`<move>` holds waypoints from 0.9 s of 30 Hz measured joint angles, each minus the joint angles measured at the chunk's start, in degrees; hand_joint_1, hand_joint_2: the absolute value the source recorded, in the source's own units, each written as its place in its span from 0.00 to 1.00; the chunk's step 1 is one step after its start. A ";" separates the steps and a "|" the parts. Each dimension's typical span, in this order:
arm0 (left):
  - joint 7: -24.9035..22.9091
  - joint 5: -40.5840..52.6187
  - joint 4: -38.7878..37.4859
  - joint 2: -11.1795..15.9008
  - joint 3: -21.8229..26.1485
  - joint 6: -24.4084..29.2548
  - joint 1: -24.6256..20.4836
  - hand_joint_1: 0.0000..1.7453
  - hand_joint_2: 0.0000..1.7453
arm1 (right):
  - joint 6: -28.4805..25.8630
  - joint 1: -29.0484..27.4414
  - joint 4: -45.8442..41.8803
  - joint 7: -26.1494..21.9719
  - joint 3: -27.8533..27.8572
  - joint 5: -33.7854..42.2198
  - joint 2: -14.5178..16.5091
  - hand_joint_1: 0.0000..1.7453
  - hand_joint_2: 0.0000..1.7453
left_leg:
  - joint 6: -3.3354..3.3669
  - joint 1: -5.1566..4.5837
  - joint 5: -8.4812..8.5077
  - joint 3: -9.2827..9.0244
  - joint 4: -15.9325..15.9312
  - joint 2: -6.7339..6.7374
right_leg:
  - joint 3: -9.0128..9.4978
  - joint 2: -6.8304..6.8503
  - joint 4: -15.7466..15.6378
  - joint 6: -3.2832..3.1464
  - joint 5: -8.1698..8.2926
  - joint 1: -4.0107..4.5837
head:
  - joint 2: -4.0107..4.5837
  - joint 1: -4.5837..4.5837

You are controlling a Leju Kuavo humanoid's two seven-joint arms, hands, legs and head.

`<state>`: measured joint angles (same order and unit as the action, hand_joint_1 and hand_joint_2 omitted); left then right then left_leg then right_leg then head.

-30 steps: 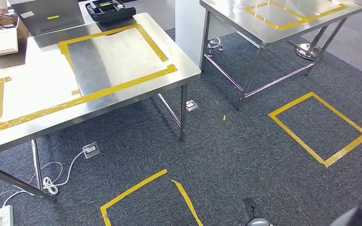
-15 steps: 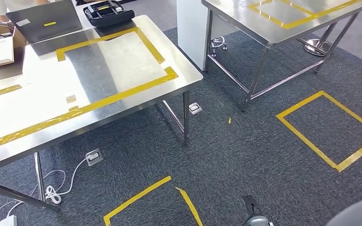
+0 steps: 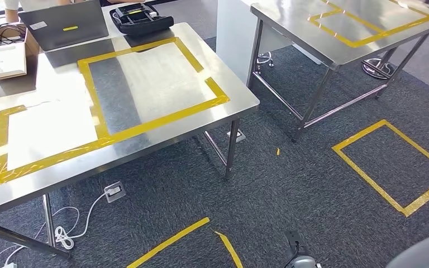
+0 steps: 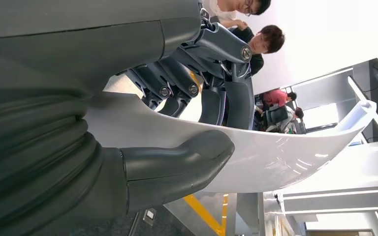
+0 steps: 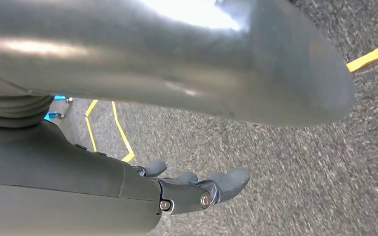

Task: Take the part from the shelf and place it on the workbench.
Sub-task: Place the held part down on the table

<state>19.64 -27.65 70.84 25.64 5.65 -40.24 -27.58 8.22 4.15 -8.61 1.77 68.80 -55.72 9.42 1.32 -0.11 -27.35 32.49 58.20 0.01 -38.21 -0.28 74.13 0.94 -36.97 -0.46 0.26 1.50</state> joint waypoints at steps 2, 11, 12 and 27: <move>0.07 0.04 -0.54 -0.32 -0.41 0.00 -0.18 1.00 1.00 | -0.02 -0.17 0.00 0.01 0.11 0.15 0.00 0.00 0.00 | -0.10 -0.19 -1.25 -1.56 0.02 -0.11 | -1.67 0.00 -1.78 -0.18 2.20 0.06 | 0.00 -0.01; 0.49 0.39 -2.64 -0.92 -2.00 -0.04 -2.23 1.00 1.00 | 0.07 -0.32 0.02 -0.20 0.22 0.28 0.03 0.00 0.00 | -2.35 -0.41 -4.08 -3.36 3.66 -0.25 | 2.40 -0.03 -15.32 -2.91 11.92 0.27 | 0.00 -0.23; 0.54 0.39 -2.95 -0.89 -2.13 -0.07 -2.56 1.00 1.00 | 0.10 -0.27 0.02 -0.22 0.22 0.27 0.03 0.00 0.00 | -2.63 -0.29 -4.51 -1.44 6.77 -0.22 | 3.06 -0.07 -15.57 -3.14 11.62 0.13 | 0.00 -0.27; 2.54 1.66 -7.67 -1.47 -4.44 -0.01 -5.94 1.00 1.00 | 0.32 -0.13 0.02 -0.38 0.33 0.31 0.07 0.00 0.00 | -0.84 0.37 2.85 2.52 -0.06 -0.02 | 7.04 -0.18 -11.21 -0.64 5.04 0.19 | 0.00 -0.41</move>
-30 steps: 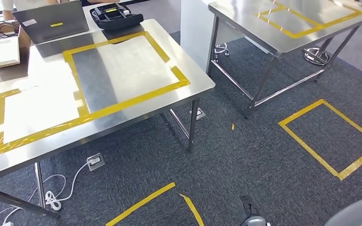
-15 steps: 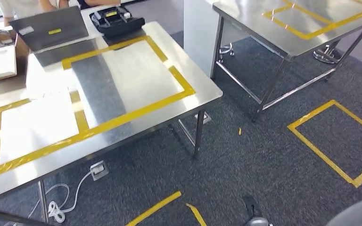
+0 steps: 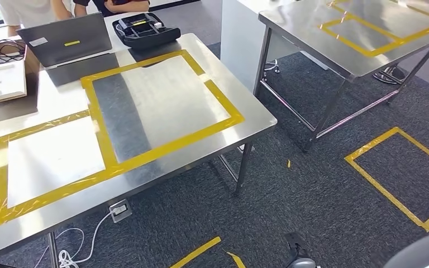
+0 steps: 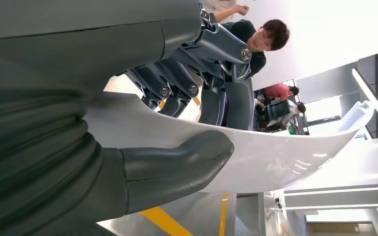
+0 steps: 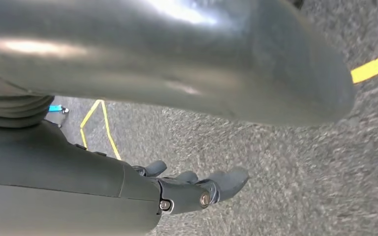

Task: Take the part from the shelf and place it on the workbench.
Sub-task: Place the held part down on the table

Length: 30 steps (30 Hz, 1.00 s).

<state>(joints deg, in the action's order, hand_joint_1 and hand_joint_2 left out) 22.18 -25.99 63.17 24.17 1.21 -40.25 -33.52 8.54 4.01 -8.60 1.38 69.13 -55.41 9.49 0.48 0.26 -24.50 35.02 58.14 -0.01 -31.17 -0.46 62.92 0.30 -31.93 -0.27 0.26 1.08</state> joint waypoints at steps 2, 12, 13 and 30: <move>0.11 0.32 -0.66 -0.27 -0.35 0.03 -0.68 1.00 1.00 | -0.01 0.03 0.01 0.01 0.01 0.03 0.04 0.00 0.00 | 0.42 -0.07 -0.63 -0.47 -0.01 0.01 | -4.71 0.09 7.03 0.43 -2.33 -0.07 | 0.00 0.14; 0.26 0.94 -4.56 -1.70 -2.31 0.03 -2.49 1.00 1.00 | -0.08 -0.57 0.01 0.01 0.14 0.20 0.05 0.00 0.00 | -1.38 -0.49 -4.57 -4.50 0.60 -0.31 | -5.45 0.21 -3.56 -1.20 5.97 0.24 | 0.00 0.13; 0.27 0.98 -4.74 -1.72 -2.44 0.03 -2.63 1.00 1.00 | -0.09 -0.61 0.01 -0.01 0.19 0.20 0.06 0.00 0.00 | -1.70 -0.47 -4.82 -4.68 0.98 -0.30 | -4.86 0.20 -3.77 -1.58 6.31 0.12 | 0.00 0.13; 9.50 35.88 -29.75 -8.78 -14.26 26.74 -18.38 1.00 1.00 | -0.40 -0.55 0.01 -1.09 0.39 -0.94 0.46 0.00 0.00 | -1.53 -0.69 0.76 0.95 0.08 -0.29 | -0.92 0.14 -4.14 -2.02 3.38 0.09 | 0.00 0.37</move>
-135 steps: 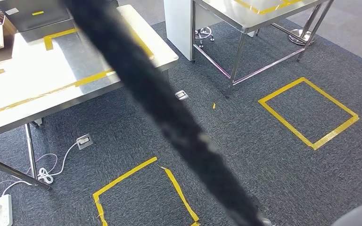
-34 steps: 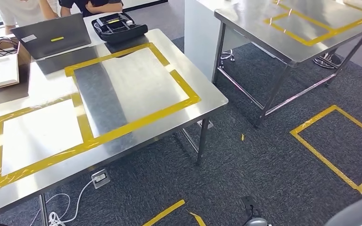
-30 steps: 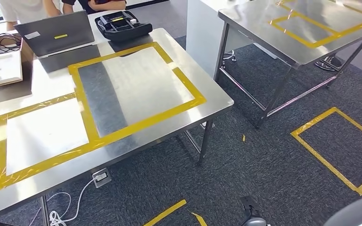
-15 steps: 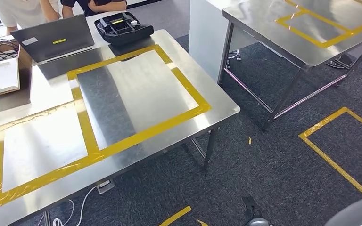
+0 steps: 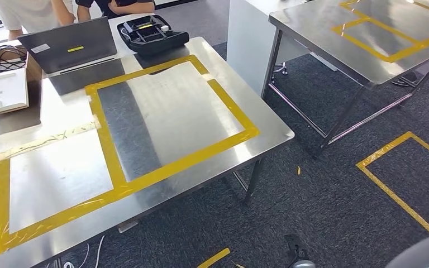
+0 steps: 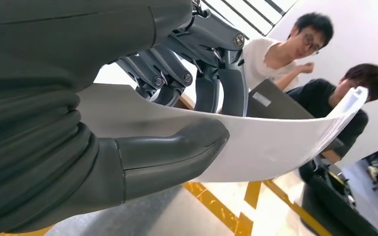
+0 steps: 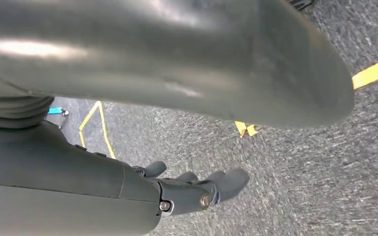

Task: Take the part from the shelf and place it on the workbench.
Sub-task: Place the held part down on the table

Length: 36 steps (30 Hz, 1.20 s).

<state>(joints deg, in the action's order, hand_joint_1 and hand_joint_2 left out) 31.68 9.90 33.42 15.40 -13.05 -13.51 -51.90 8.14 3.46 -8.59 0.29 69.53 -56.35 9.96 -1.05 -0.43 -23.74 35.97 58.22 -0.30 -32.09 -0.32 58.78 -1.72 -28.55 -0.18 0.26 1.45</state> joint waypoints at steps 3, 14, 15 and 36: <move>-0.27 1.20 -2.98 -1.55 -1.27 0.42 -1.60 1.00 1.00 | -0.03 -0.12 -0.01 -0.01 0.01 -0.25 -0.03 0.00 0.00 | 0.42 -0.09 -0.19 -0.01 0.00 0.03 | 0.21 0.01 -0.53 0.27 0.00 -0.08 | 0.00 0.03; -6.69 20.21 -12.11 -13.99 -12.86 19.62 -4.67 1.00 1.00 | 0.18 -0.27 -0.01 1.96 -0.45 -2.97 -0.62 0.00 0.00 | 1.34 -0.38 -0.09 0.00 0.10 -0.30 | 0.62 0.35 -0.99 1.94 0.29 -0.39 | 0.00 0.03; -6.91 21.23 -12.64 -14.85 -13.91 20.63 -4.67 1.00 1.00 | 0.26 -0.32 -0.01 2.08 -0.51 -3.13 -0.63 0.00 0.00 | 1.35 -0.39 -0.08 0.00 0.11 -0.25 | 0.60 0.31 -0.99 1.99 0.32 -0.39 | 0.00 0.03; -13.44 30.41 -17.64 -20.28 -23.64 18.27 -4.38 0.00 1.00 | 0.79 -0.12 -0.02 2.78 -0.98 -4.08 -1.15 0.00 0.00 | 1.38 -0.31 0.05 -0.04 0.01 -0.18 | 0.54 0.30 -0.90 1.99 0.31 -0.29 | 0.00 0.03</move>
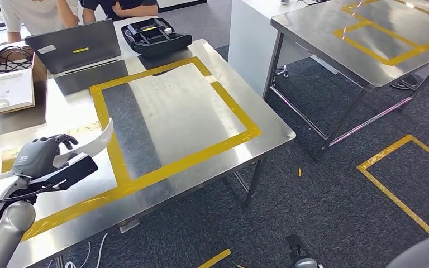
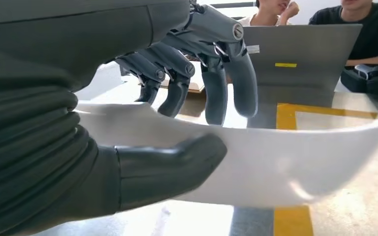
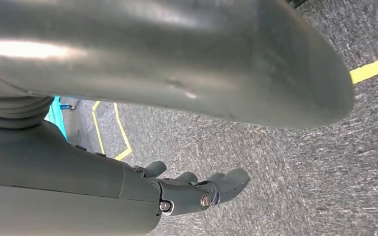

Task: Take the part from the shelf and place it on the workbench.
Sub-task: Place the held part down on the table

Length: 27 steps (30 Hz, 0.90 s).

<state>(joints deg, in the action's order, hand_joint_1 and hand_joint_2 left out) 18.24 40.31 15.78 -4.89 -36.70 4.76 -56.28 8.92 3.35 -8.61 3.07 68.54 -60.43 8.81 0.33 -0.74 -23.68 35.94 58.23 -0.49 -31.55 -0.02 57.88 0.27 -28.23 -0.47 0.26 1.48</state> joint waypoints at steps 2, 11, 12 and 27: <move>-0.62 0.27 -0.22 0.02 -0.13 -0.87 0.05 0.00 0.50 | 0.05 -0.01 0.00 -0.40 0.00 -0.02 0.00 0.00 0.00 | 0.00 0.00 0.00 0.00 0.00 0.00 | 0.00 0.00 0.00 0.00 0.00 0.00 | 0.00 -0.01; -4.30 0.16 -1.04 0.94 -0.15 -6.16 0.07 0.00 0.00 | 0.31 -0.11 0.00 -0.82 0.00 -0.07 0.00 0.00 0.00 | -0.04 0.00 0.03 0.00 0.00 0.00 | 0.01 0.00 0.00 0.00 0.00 0.00 | 0.00 0.01; -4.59 0.10 -1.10 1.22 -0.15 -6.16 0.07 0.00 0.00 | 0.31 -0.14 0.00 -0.94 0.00 -0.07 0.00 0.00 0.00 | -0.04 0.00 0.03 0.00 -0.01 0.00 | 0.01 0.00 0.01 0.00 0.00 0.01 | 0.00 0.01; -2.96 -2.91 0.09 6.54 2.34 0.75 -2.28 0.00 0.00 | 0.46 -0.28 0.00 -1.74 0.00 0.03 0.01 0.00 0.00 | 1.49 0.48 0.99 -0.31 -1.19 0.36 | -5.15 -0.12 12.52 1.38 -7.69 -0.45 | 0.00 0.13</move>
<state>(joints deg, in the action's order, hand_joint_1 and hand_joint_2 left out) 15.28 37.40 15.86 1.65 -34.36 5.51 -58.56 9.38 3.07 -8.61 1.33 68.54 -60.40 8.82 1.82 -0.26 -22.69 35.63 57.04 -0.13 -36.71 -0.14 70.40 1.64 -35.92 -0.91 0.26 1.61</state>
